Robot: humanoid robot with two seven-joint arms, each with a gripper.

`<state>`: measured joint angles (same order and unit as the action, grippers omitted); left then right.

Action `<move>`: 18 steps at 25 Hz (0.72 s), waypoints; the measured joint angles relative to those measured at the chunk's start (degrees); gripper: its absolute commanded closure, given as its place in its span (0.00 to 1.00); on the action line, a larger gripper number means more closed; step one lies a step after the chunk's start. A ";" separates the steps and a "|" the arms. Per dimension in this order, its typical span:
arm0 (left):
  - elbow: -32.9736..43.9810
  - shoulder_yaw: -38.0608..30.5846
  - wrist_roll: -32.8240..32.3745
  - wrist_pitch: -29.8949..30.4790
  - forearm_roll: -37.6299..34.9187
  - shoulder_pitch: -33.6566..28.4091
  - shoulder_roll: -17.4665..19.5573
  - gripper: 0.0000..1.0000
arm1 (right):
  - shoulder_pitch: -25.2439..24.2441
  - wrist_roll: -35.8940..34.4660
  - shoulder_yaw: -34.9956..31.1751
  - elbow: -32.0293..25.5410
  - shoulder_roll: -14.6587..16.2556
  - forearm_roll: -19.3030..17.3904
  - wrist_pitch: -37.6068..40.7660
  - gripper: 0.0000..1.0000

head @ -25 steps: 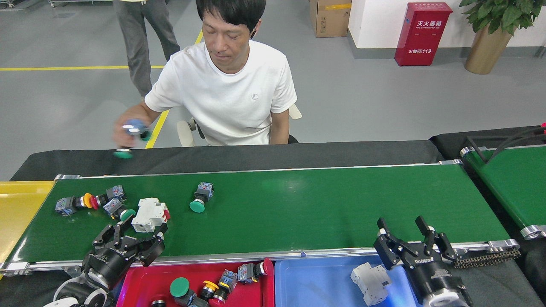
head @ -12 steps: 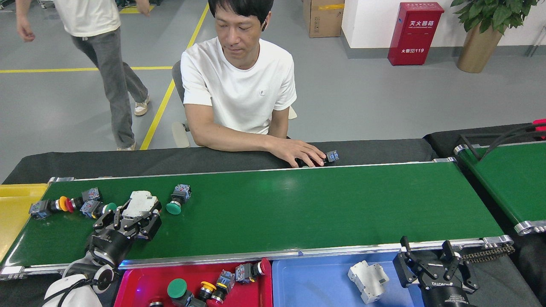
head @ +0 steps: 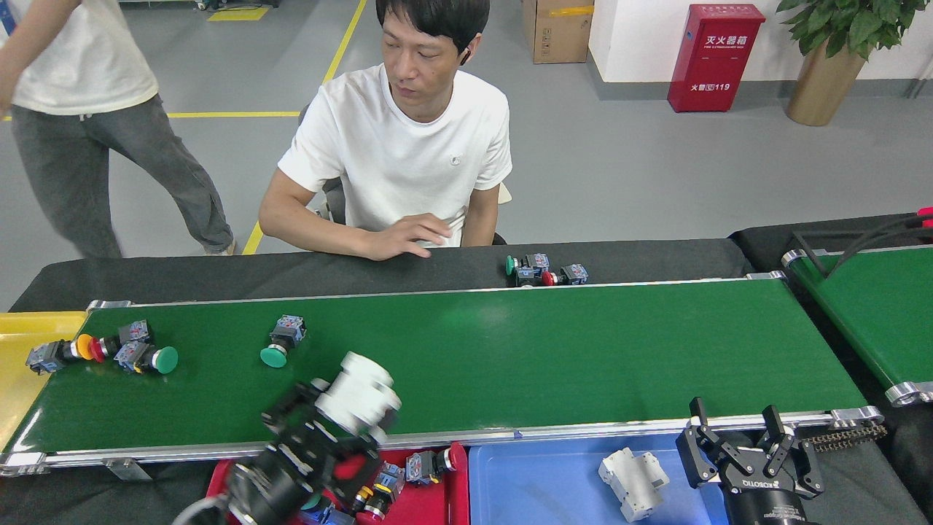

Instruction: Pick switch part from conveyor to tray

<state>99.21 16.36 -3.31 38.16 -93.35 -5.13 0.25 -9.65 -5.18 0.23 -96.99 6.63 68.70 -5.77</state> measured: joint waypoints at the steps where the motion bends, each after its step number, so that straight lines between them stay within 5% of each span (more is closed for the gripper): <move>1: -0.42 1.73 -0.03 -1.03 -2.80 -0.11 -1.70 0.61 | 0.00 0.00 0.00 -0.04 0.00 0.00 0.00 0.01; 2: -0.95 2.86 -0.04 -1.53 -4.43 -0.26 -2.82 0.41 | 0.00 -0.01 0.00 -0.07 0.00 0.00 0.01 0.01; 3: -1.60 3.69 -0.04 -2.27 -5.94 -0.33 -3.73 0.04 | 0.01 -0.01 0.00 -0.08 0.00 0.00 0.01 0.01; 4: -2.35 4.46 -0.04 -3.14 -7.03 -0.22 -4.53 0.00 | 0.02 -0.01 0.00 -0.09 0.00 0.00 0.04 0.01; 12: 1.07 5.75 -0.05 -5.07 -6.37 0.67 -4.42 0.00 | 0.02 -0.01 0.06 -0.38 0.00 0.05 0.25 0.01; 18: -0.68 -16.83 1.17 -4.82 -3.71 0.29 -3.46 0.00 | 0.02 -0.04 0.06 -0.60 0.00 0.09 0.13 0.01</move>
<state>98.53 -0.47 -2.14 33.34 -97.06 -4.84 -3.22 -9.63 -5.22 0.29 -97.58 6.63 68.79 -5.64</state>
